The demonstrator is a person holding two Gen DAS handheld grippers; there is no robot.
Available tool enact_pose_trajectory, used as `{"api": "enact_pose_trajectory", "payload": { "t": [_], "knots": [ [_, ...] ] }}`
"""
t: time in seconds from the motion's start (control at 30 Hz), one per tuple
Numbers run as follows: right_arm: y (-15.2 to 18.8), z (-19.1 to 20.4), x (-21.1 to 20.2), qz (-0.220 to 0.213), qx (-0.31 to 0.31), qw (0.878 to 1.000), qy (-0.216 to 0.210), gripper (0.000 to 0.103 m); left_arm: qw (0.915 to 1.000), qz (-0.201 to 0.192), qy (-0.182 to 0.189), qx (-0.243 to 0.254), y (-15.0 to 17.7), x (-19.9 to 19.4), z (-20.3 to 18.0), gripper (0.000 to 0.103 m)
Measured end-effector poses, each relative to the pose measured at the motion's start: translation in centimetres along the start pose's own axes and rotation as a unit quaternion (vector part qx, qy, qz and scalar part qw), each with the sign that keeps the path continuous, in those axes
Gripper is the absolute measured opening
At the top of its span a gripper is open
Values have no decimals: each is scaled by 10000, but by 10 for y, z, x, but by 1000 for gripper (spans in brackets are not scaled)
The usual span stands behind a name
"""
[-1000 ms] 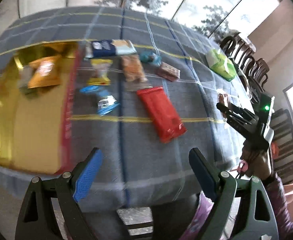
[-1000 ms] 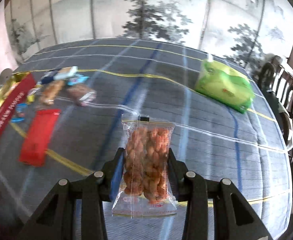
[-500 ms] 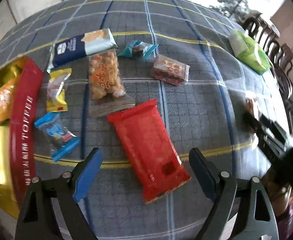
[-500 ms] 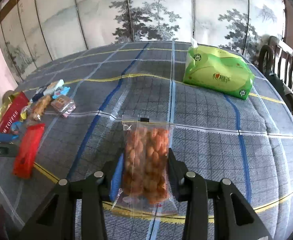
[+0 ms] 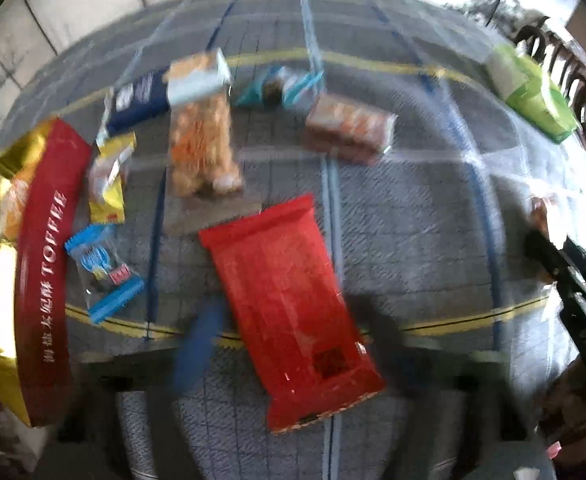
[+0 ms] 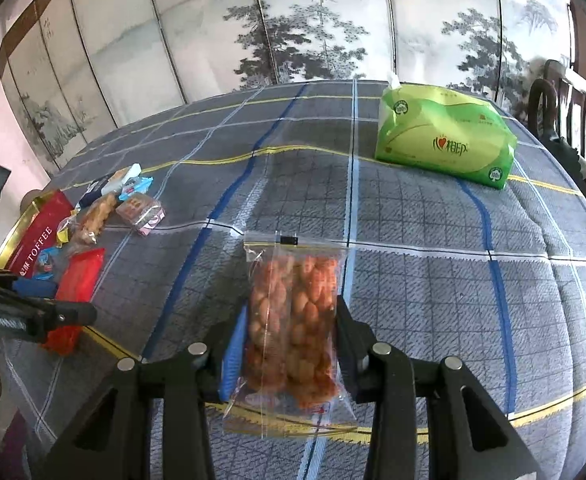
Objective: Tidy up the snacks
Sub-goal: 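Grasp the red packet with the left gripper while the right gripper holds the peanut bag, then carry the red packet into the tin and release it while the right gripper holds peanuts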
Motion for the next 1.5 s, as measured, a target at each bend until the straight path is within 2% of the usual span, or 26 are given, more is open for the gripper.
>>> {"api": "enact_pose_trajectory", "payload": {
  "t": [0.17, 0.23, 0.3, 0.67, 0.97, 1.5],
  "knots": [
    [0, -1, 0, 3, 52, 10000, -37, 40, 9995, -229, -231, 57, 15, -9, -6, 41],
    [0, -1, 1, 5, 60, 10000, -36, 40, 9991, -401, -91, 78, 23, -17, -9, 41],
    [0, -1, 1, 1, 69, 10000, -26, 40, 9980, -563, -220, 187, 30, -26, -14, 41],
    [2, 1, 1, -48, 18, 9999, 133, 40, 9860, -1454, -540, 605, 46, -90, -29, 41],
    [6, 6, 2, -118, -150, 9991, 386, 40, 9860, -1540, -432, 468, 58, -108, -14, 42],
    [6, 6, 1, -130, -227, 9984, 504, 40, 9846, -1647, -575, 59, 77, -122, 32, 42]
  ]
}}
Point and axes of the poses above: each gripper's, at about its wrist camera, not at the fingertips, and x roughly the way its jaws point, z to its left, y to its underside, the point moved 2 cm from there along x, roughly the way its jaws point, and after that the axes turned 14 degrees about x, right-handed, at the moved point
